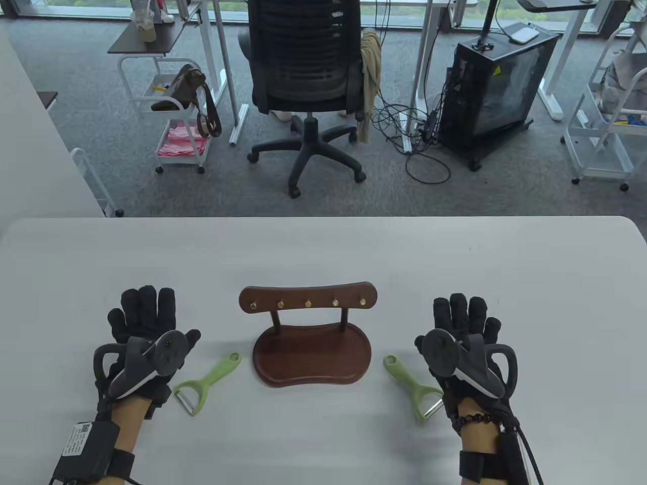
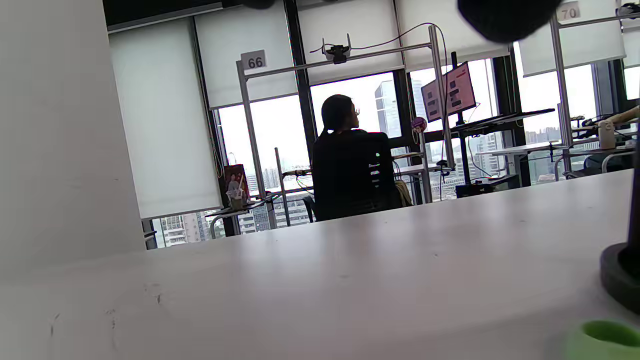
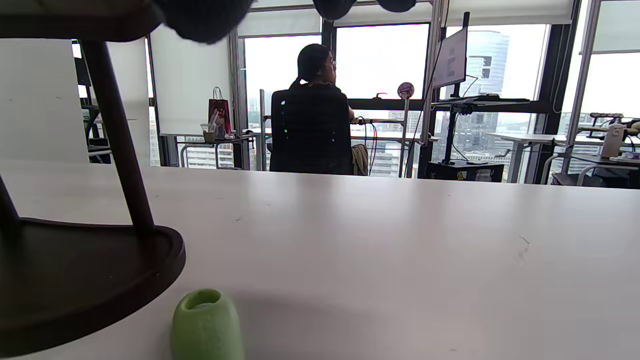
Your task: Hook vegetable scraper onto key rack
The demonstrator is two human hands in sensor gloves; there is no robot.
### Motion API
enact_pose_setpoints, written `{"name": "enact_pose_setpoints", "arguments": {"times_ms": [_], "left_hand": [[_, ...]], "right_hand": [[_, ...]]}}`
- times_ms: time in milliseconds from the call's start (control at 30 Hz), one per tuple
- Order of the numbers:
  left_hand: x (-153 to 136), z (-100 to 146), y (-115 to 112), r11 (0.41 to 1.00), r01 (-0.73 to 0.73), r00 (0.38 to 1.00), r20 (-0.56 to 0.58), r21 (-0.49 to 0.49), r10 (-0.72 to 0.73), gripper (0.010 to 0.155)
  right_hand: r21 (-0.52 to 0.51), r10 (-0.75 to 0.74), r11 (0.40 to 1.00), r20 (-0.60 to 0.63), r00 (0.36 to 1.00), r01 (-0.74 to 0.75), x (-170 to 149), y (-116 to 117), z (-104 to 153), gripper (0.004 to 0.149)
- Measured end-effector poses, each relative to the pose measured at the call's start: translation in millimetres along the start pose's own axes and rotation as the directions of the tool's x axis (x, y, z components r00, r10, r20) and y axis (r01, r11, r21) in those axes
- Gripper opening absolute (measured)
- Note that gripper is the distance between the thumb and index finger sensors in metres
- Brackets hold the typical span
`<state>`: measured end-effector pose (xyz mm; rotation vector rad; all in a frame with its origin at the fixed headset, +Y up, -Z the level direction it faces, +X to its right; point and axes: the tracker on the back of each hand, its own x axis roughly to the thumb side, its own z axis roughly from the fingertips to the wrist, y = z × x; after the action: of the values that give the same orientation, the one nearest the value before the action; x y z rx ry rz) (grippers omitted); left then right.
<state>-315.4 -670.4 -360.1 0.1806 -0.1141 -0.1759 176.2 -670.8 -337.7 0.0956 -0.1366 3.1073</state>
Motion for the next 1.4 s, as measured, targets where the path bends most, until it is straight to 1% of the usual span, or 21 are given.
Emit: {"name": "enact_pose_setpoints", "arguments": {"times_ms": [233, 333, 500, 1033, 1400], "left_hand": [[2, 0, 0, 1.000, -0.002, 1.000, 0.002, 0.008, 0.002, 0.088], [1, 0, 0, 0.999, -0.016, 1.000, 0.000, 0.038, 0.016, 0.087], [3, 0, -2, 1.000, -0.002, 1.000, 0.008, 0.017, 0.002, 0.087], [5, 3, -3, 1.000, 0.008, 1.000, 0.007, 0.020, -0.008, 0.087], [8, 5, -2, 1.000, 0.001, 1.000, 0.013, 0.023, -0.001, 0.087]], "right_hand": [[0.001, 0.000, 1.000, -0.006, 1.000, 0.000, 0, 1, 0, 0.079], [0.002, 0.000, 1.000, -0.004, 1.000, 0.000, 0, 1, -1, 0.079], [0.002, -0.003, 1.000, -0.002, 1.000, 0.003, 0, 2, -1, 0.078], [-0.004, -0.009, 1.000, 0.011, 1.000, 0.009, 5, 2, 0, 0.078], [0.016, -0.003, 1.000, 0.021, 1.000, 0.003, 10, 4, -1, 0.077]]}}
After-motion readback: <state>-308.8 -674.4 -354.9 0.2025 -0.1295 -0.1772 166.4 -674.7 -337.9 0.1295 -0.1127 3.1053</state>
